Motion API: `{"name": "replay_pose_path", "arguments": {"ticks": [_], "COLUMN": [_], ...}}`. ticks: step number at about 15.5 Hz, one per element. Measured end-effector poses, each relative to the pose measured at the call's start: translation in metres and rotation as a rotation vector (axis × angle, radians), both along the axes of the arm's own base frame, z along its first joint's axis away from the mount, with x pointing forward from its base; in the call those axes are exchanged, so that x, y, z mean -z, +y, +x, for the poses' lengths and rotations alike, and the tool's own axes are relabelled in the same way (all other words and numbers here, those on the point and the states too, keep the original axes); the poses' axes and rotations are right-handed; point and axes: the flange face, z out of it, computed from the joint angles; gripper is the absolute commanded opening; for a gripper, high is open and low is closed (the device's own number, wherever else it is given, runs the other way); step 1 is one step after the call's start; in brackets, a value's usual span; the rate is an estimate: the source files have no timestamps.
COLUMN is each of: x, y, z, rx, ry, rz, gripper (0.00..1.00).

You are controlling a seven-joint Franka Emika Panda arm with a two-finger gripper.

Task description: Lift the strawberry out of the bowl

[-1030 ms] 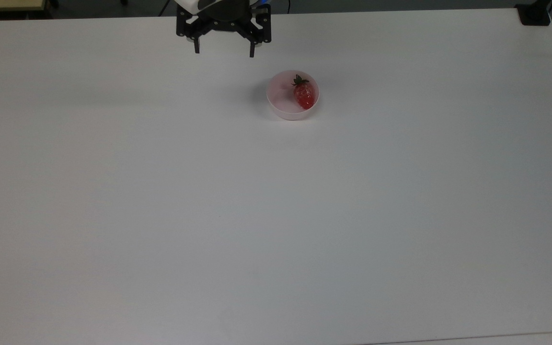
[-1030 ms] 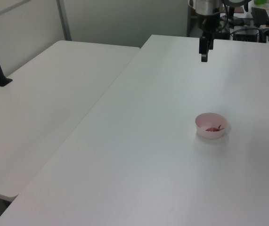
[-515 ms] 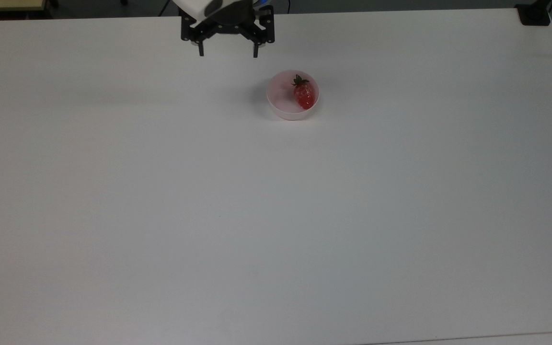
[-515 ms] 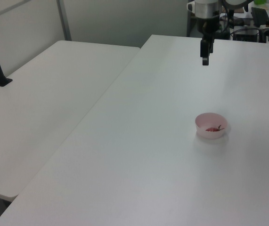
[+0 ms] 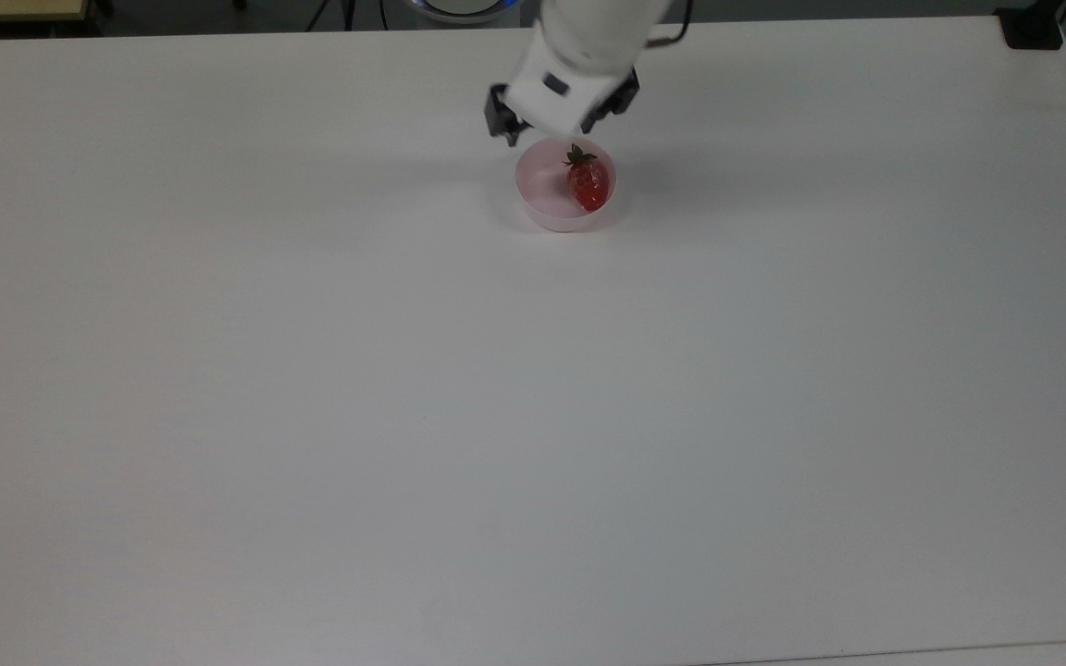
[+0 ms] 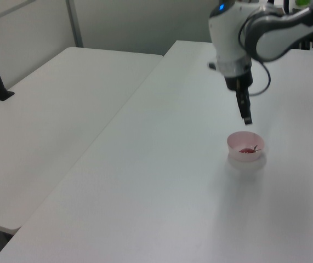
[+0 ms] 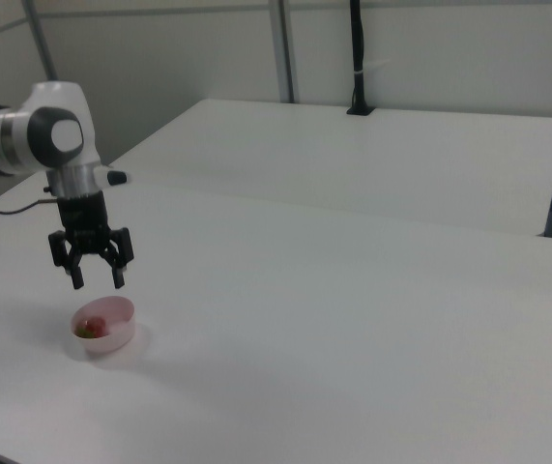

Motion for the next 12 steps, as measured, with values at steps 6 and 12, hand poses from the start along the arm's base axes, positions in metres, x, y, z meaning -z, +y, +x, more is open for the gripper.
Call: {"name": "replay_pose_path", "arguments": {"ticks": [6, 12], "x": [0.06, 0.084], "y": [0.008, 0.022], "z": [0.001, -0.007], "rx": [-0.015, -0.026], "ry": [0.009, 0.036], "rz": [0.0, -0.015], "gripper": [0.81, 0.81]}}
